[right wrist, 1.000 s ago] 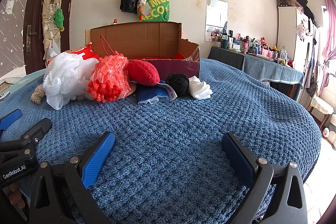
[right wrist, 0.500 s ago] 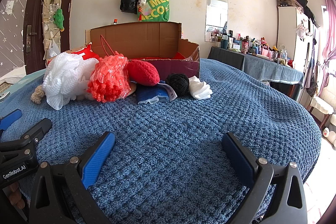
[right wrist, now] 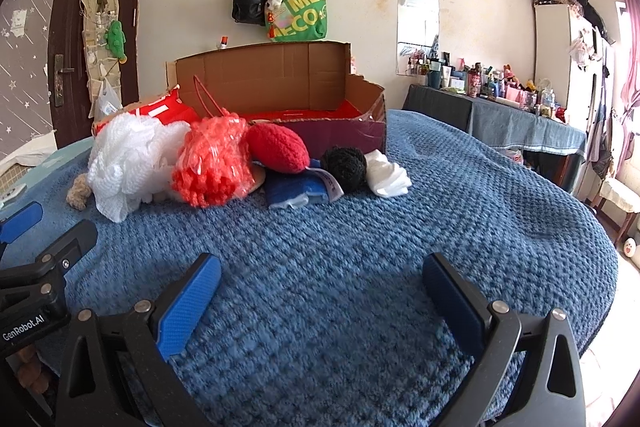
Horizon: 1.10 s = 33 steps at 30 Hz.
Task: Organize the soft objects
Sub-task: 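Grasp the white mesh bath puff with the left tool while the right tool grasps the small white item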
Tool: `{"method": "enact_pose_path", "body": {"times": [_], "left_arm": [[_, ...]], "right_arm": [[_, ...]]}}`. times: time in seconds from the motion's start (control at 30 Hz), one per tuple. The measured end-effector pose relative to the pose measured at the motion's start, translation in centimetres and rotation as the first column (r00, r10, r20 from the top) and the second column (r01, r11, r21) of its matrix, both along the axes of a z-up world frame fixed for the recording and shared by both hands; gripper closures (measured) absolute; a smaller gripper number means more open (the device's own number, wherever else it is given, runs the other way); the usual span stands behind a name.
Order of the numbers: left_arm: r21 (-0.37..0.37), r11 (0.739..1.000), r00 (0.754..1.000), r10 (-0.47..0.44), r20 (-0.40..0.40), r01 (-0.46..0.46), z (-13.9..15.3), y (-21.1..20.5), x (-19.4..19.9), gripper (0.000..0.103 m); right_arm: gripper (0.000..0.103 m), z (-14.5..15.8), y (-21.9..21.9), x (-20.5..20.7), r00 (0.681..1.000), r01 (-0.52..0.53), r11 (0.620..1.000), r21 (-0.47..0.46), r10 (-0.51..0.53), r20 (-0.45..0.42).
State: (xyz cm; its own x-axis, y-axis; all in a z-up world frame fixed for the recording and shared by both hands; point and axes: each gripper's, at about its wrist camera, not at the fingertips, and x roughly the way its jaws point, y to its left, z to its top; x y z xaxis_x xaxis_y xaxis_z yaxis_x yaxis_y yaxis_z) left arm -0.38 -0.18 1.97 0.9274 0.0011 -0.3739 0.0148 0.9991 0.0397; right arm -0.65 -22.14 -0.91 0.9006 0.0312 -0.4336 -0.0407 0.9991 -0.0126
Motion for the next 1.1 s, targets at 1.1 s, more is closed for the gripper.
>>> {"method": "enact_pose_path", "body": {"times": [1.1], "left_arm": [[-0.056,0.98,0.971,-0.198,-0.133,0.192,5.2,0.0,7.4,0.002]], "right_arm": [[0.003,7.1,-6.3,9.5,0.985,-0.092,0.993,0.073,0.101,-0.137]]}}
